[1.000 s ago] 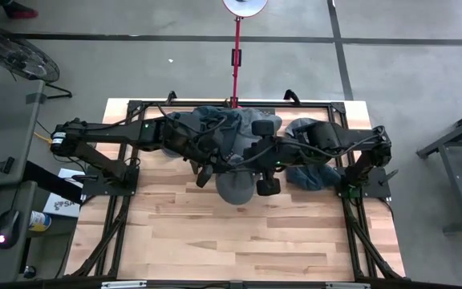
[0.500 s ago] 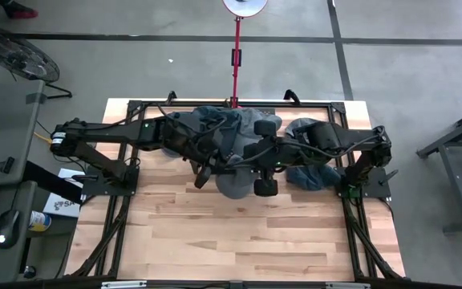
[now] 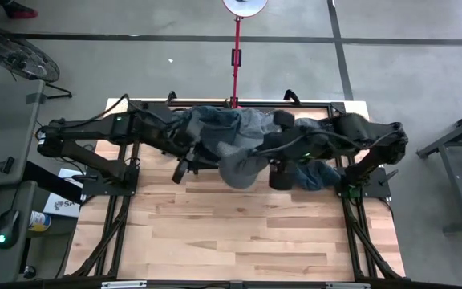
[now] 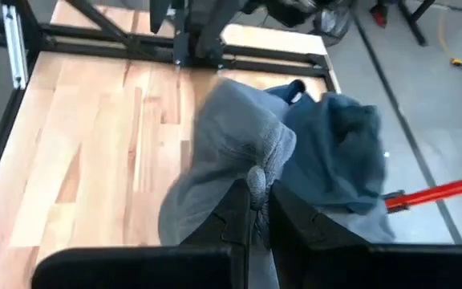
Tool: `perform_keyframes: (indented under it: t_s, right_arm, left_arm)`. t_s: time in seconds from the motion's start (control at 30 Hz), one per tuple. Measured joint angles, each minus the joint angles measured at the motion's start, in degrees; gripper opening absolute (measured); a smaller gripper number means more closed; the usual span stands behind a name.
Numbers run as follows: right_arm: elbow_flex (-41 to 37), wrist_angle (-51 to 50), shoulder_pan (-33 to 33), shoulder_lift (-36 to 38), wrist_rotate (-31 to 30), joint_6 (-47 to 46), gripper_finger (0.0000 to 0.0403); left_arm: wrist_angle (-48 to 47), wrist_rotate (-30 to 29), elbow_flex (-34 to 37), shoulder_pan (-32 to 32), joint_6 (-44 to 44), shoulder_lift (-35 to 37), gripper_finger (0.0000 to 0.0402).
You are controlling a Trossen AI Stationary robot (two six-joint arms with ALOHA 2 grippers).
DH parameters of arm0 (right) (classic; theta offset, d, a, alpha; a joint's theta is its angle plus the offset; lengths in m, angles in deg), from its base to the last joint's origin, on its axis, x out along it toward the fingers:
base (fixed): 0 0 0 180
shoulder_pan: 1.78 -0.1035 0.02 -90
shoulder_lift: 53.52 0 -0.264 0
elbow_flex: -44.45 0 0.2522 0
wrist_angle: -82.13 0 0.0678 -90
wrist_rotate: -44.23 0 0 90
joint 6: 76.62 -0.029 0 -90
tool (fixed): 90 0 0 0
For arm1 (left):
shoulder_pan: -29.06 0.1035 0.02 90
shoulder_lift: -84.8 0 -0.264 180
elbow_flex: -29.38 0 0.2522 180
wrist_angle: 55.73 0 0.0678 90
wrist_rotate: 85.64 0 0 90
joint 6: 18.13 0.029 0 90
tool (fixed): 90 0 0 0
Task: Pick & Place hat
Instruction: Stack the left gray cap on the gray cap
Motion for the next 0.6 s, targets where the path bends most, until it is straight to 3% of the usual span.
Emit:
perform_keyframes:
  t_s: [0.4,0.6]
  right_arm:
    - [0.0,-2.7,3.2,5.3,0.5,3.5,0.0017]
    - [0.0,-3.1,7.9,6.2,5.6,8.2,0.0017]
  left_arm:
    - [-5.2,-7.0,0.0,0.0,1.3,4.1,0.0131]
    - [-6.3,-9.4,0.0,0.0,1.3,4.4,0.0131]
